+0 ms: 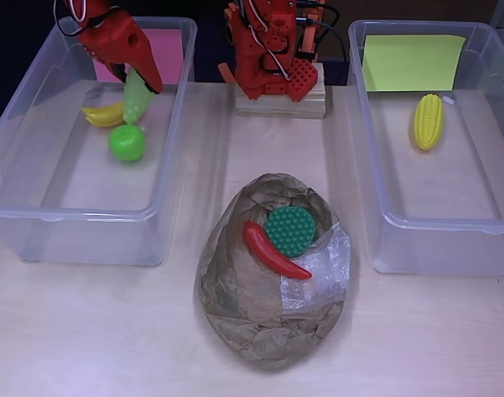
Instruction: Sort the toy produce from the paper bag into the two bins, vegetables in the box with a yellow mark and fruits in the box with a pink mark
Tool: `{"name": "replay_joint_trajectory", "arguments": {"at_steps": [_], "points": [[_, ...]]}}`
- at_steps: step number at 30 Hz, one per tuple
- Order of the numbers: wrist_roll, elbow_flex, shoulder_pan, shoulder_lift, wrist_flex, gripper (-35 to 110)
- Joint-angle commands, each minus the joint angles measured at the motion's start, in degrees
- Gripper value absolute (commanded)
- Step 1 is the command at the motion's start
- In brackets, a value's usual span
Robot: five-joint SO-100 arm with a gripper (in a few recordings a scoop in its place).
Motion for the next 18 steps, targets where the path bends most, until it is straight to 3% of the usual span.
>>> {"name": "replay_joint_trajectory", "arguments": {"at_steps": [1, 11, 18], "points": [[-0.7, 0.8, -0.4, 3.0, 0.2, 43], [-5.2, -0.5, -4.6, 12.0, -1.4, 42], [-11.6, -5.3, -19.9, 23.6, -6.2, 43]]}}
